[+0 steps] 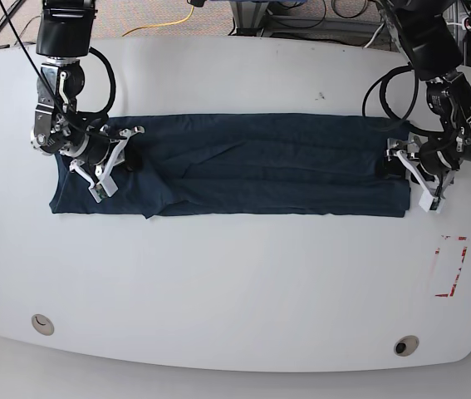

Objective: Layout the t-shirt on the table in an organized manner, then fold the t-shirt properly
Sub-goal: 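Move the left gripper to the strip's other end and grasp it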

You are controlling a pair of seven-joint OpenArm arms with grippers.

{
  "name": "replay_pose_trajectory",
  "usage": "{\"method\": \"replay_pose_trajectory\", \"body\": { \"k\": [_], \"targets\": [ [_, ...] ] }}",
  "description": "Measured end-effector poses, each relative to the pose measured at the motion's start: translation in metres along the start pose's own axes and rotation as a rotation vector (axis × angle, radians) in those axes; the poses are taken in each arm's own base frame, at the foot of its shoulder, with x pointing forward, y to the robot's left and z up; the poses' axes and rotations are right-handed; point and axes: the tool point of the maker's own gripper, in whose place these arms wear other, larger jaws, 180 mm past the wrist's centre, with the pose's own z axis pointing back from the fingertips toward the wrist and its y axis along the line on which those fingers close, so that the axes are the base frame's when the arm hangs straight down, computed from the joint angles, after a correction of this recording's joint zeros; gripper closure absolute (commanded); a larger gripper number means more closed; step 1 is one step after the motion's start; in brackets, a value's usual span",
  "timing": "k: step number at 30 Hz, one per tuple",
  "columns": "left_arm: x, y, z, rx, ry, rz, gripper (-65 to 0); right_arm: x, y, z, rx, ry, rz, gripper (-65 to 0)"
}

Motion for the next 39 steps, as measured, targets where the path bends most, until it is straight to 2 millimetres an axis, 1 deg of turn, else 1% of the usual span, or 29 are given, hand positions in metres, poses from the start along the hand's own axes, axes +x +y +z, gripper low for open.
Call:
{"method": "replay_pose_trajectory", "body": {
  "k": [6, 11, 14, 17, 18, 19, 21, 23, 31, 33, 36, 37, 39],
  "targets": [
    [0.002, -0.008, -0.008, -0.032, -0.006, 0.009, -54.0, 0.000, 0.000, 0.000, 0.000, 0.000, -0.001, -4.0],
    [0.003, -0.012, -0.010, -0.045, -0.022, 0.022, -54.0, 0.000, 0.000, 0.000, 0.000, 0.002, -0.001, -4.0],
    [0.002, -0.017, -0.013, -0.056, -0.025, 0.026, -52.5, 0.000, 0.000, 0.000, 0.000, 0.001, -0.001, -4.0],
    [0.001, -0.027, -0.018, -0.079, -0.032, 0.018, -45.3, 0.000, 0.000, 0.000, 0.000, 0.001, -0.001, -4.0],
    [0.001, -0.032, -0.019, -0.093, -0.034, 0.016, -40.7, 0.000, 0.000, 0.000, 0.000, 0.002, -0.001, -4.0],
    [0.001, -0.039, -0.021, -0.110, -0.040, 0.012, -39.0, 0.000, 0.000, 0.000, 0.000, 0.002, -0.001, -4.0],
    [0.001, -0.045, -0.024, -0.126, -0.036, 0.002, -32.1, 0.000, 0.000, 0.000, 0.000, 0.000, -0.002, -4.0],
    [0.000, -0.049, -0.026, -0.134, -0.027, -0.006, -29.4, 0.000, 0.000, 0.000, 0.001, 0.000, -0.002, -4.0],
    [0.000, -0.050, -0.027, -0.138, -0.028, -0.001, -28.2, 0.000, 0.001, 0.000, 0.001, 0.000, -0.003, -4.0],
    [0.000, -0.050, -0.027, -0.138, -0.027, -0.001, -26.0, 0.000, 0.001, 0.000, 0.001, 0.000, -0.003, -4.0],
    [-0.001, -0.050, -0.026, -0.136, -0.025, 0.000, -14.3, 0.000, 0.001, 0.000, 0.001, 0.000, -0.003, -4.0],
    [-0.001, -0.049, -0.026, -0.134, -0.024, 0.000, -7.9, 0.000, 0.001, 0.000, 0.001, 0.000, -0.003, -4.0],
    [-0.002, -0.047, -0.026, -0.129, -0.024, 0.002, 0.0, 0.000, 0.001, 0.000, 0.001, 0.000, -0.003, -4.0]
  ]
}}
